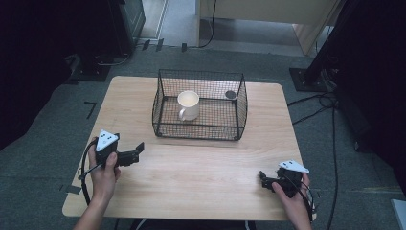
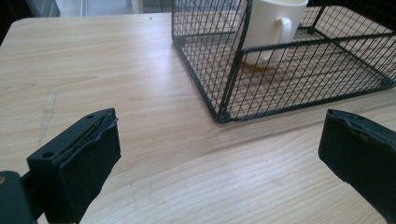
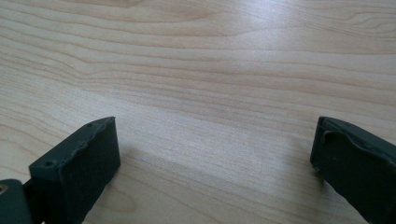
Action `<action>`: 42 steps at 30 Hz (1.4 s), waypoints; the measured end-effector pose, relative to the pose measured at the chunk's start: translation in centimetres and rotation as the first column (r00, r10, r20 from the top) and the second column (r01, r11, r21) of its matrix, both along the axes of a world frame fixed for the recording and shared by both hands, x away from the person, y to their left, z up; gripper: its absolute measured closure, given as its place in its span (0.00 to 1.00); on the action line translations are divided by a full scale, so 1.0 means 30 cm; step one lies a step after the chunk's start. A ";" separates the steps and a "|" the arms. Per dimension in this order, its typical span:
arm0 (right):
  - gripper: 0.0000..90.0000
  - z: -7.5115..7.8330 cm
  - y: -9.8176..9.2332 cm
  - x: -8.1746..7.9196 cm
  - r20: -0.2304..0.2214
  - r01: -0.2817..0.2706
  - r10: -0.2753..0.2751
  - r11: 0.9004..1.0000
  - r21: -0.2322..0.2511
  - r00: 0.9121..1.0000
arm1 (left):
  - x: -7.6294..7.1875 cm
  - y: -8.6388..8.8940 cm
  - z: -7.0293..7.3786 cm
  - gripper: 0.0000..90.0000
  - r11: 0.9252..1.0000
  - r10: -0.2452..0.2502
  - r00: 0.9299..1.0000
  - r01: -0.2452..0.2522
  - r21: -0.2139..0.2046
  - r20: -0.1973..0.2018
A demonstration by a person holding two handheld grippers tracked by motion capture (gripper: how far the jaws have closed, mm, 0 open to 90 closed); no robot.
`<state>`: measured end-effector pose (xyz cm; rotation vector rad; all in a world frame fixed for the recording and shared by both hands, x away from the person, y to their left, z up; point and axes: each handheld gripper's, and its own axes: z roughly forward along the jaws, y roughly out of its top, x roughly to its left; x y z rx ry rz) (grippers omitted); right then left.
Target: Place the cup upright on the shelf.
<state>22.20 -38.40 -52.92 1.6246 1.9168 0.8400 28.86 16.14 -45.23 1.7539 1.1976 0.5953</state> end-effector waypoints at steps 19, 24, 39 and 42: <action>0.01 0.000 0.000 0.000 0.000 0.000 0.000 1.000 0.000 1.000 | -0.074 0.135 -0.132 0.00 0.994 0.094 0.993 -0.089 0.070 -0.075; 0.01 0.000 0.000 0.000 0.000 0.000 0.000 1.000 0.000 1.000 | -0.095 0.181 -0.167 0.00 0.988 0.123 0.987 -0.113 0.103 -0.100; 0.01 0.000 0.000 0.000 0.000 0.000 0.000 1.000 0.000 1.000 | -0.150 0.261 -0.223 0.00 0.966 0.172 0.971 -0.134 0.220 -0.168; 0.01 0.000 0.000 0.000 0.000 0.000 0.000 1.000 0.000 1.000 | -0.143 0.242 -0.227 0.00 0.954 0.176 0.968 -0.123 0.272 -0.178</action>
